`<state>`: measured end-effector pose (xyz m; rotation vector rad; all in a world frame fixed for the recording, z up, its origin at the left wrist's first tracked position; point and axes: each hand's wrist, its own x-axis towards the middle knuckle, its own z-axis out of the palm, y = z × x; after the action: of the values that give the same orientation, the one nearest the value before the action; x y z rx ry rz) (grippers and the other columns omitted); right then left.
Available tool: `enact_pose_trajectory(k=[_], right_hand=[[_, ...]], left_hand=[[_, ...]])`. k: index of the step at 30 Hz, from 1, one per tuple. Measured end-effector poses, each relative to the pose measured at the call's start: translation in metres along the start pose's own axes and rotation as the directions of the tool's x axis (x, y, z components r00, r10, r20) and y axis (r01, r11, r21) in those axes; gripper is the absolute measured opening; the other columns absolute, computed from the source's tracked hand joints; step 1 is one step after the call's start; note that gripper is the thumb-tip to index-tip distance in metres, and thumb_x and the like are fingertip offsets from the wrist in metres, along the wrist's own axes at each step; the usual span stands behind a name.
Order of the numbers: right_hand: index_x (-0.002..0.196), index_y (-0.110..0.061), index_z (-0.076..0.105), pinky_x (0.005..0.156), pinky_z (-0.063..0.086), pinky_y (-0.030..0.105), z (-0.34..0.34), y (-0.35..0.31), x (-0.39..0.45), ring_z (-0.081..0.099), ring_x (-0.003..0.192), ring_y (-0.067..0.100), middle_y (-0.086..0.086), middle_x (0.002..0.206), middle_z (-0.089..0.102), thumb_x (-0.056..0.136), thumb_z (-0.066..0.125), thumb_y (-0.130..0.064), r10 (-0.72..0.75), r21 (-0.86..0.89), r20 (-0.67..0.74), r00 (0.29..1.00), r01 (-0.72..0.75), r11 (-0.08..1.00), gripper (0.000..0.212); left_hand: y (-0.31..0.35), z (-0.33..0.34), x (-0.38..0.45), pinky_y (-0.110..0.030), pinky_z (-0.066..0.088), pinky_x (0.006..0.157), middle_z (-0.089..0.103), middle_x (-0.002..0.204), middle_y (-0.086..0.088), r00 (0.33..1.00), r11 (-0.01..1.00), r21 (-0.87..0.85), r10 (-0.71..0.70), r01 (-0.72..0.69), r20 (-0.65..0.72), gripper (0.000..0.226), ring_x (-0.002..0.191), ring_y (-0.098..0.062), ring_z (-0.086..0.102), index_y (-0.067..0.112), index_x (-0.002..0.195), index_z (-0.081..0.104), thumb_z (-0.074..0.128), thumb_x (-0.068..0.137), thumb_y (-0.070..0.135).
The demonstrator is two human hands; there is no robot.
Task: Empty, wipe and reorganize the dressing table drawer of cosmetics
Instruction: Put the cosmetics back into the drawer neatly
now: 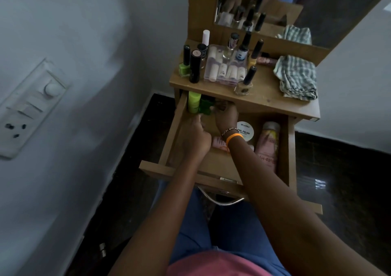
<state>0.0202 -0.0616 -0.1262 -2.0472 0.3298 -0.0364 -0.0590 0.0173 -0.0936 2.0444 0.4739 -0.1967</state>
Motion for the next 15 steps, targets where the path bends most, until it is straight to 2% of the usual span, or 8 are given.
enact_pose_trajectory(k=[2, 5, 6, 8, 9, 12, 13, 15], right_hand=[[0.104, 0.009, 0.062, 0.067, 0.042, 0.009, -0.002, -0.001, -0.002, 0.063, 0.103, 0.031, 0.024, 0.107, 0.067, 0.081, 0.061, 0.004, 0.015, -0.004, -0.001, 1.0, -0.015, 1.0, 0.024], [0.105, 0.01, 0.06, 0.088, 0.05, 0.035, -0.009, 0.0, -0.007, 0.061, 0.105, 0.035, 0.025, 0.11, 0.065, 0.082, 0.053, 0.006, 0.002, -0.052, 0.05, 0.999, 0.0, 0.999, 0.024], [0.105, 0.009, 0.059, 0.088, 0.051, 0.033, -0.014, 0.0, -0.012, 0.061, 0.104, 0.032, 0.023, 0.111, 0.065, 0.082, 0.053, 0.006, -0.006, -0.061, 0.073, 0.997, 0.011, 0.998, 0.024], [0.104, 0.004, 0.059, 0.073, 0.049, 0.01, -0.028, 0.0, -0.028, 0.061, 0.095, 0.019, 0.016, 0.108, 0.065, 0.082, 0.056, 0.004, -0.052, -0.03, 0.092, 0.994, 0.055, 0.998, 0.022], [0.099, 0.0, 0.061, 0.066, 0.045, 0.006, -0.037, -0.001, -0.037, 0.06, 0.087, 0.016, 0.013, 0.101, 0.066, 0.082, 0.057, 0.002, -0.104, -0.008, 0.072, 0.992, 0.105, 0.994, 0.017], [0.088, -0.011, 0.06, 0.069, 0.048, 0.021, -0.065, -0.01, -0.053, 0.059, 0.077, 0.019, 0.006, 0.087, 0.063, 0.083, 0.059, -0.003, -0.287, 0.061, -0.144, 0.947, 0.298, 0.953, 0.01], [0.09, -0.012, 0.058, 0.069, 0.047, 0.021, -0.073, -0.014, -0.052, 0.058, 0.077, 0.018, 0.004, 0.086, 0.06, 0.083, 0.059, -0.004, -0.325, 0.056, -0.226, 0.918, 0.346, 0.937, 0.01], [0.097, -0.011, 0.055, 0.065, 0.041, 0.01, -0.084, -0.023, -0.041, 0.052, 0.077, 0.016, 0.003, 0.089, 0.052, 0.082, 0.062, -0.006, -0.356, 0.016, -0.322, 0.877, 0.382, 0.924, 0.017]], left_hand=[[0.001, -0.001, -0.001, -0.028, 0.041, 0.08, 0.052, 0.131, -0.005, 1.0, 1.0, 0.01, 0.007, -0.007, 0.007, 0.061, 0.115, -0.019, 0.052, 0.022, 0.143, 0.036, 0.04, 0.088, -0.003], [0.0, 0.0, -0.002, -0.025, 0.037, 0.076, 0.05, 0.133, -0.003, 1.0, 0.999, 0.019, 0.029, -0.029, 0.012, 0.059, 0.113, -0.017, 0.051, 0.023, 0.144, 0.034, 0.039, 0.09, -0.002], [-0.001, 0.0, -0.003, -0.025, 0.037, 0.076, 0.05, 0.132, -0.003, 0.999, 0.999, 0.013, 0.034, -0.034, 0.009, 0.058, 0.111, -0.015, 0.051, 0.023, 0.143, 0.034, 0.04, 0.091, -0.001], [-0.002, 0.001, -0.002, -0.026, 0.039, 0.076, 0.052, 0.125, -0.001, 0.999, 0.999, 0.007, 0.047, -0.047, 0.007, 0.054, 0.102, -0.012, 0.05, 0.023, 0.142, 0.036, 0.04, 0.093, 0.002], [-0.002, 0.001, -0.002, -0.027, 0.039, 0.076, 0.053, 0.119, 0.001, 0.998, 0.998, 0.014, 0.059, -0.059, 0.013, 0.051, 0.099, -0.011, 0.05, 0.023, 0.14, 0.037, 0.04, 0.093, 0.004], [-0.005, 0.005, 0.003, -0.027, 0.038, 0.073, 0.056, 0.107, 0.001, 0.996, 0.996, 0.036, 0.075, -0.077, 0.054, 0.042, 0.098, -0.016, 0.056, 0.019, 0.132, 0.046, 0.041, 0.093, 0.004], [-0.007, 0.008, 0.006, -0.028, 0.039, 0.073, 0.058, 0.103, -0.001, 0.995, 0.997, 0.025, 0.074, -0.075, 0.07, 0.039, 0.098, -0.019, 0.057, 0.017, 0.125, 0.051, 0.041, 0.091, 0.002], [-0.012, 0.014, 0.013, -0.032, 0.042, 0.075, 0.057, 0.093, -0.002, 0.993, 0.997, 0.008, 0.078, -0.079, 0.091, 0.032, 0.094, -0.025, 0.059, 0.012, 0.111, 0.059, 0.042, 0.088, -0.003]])
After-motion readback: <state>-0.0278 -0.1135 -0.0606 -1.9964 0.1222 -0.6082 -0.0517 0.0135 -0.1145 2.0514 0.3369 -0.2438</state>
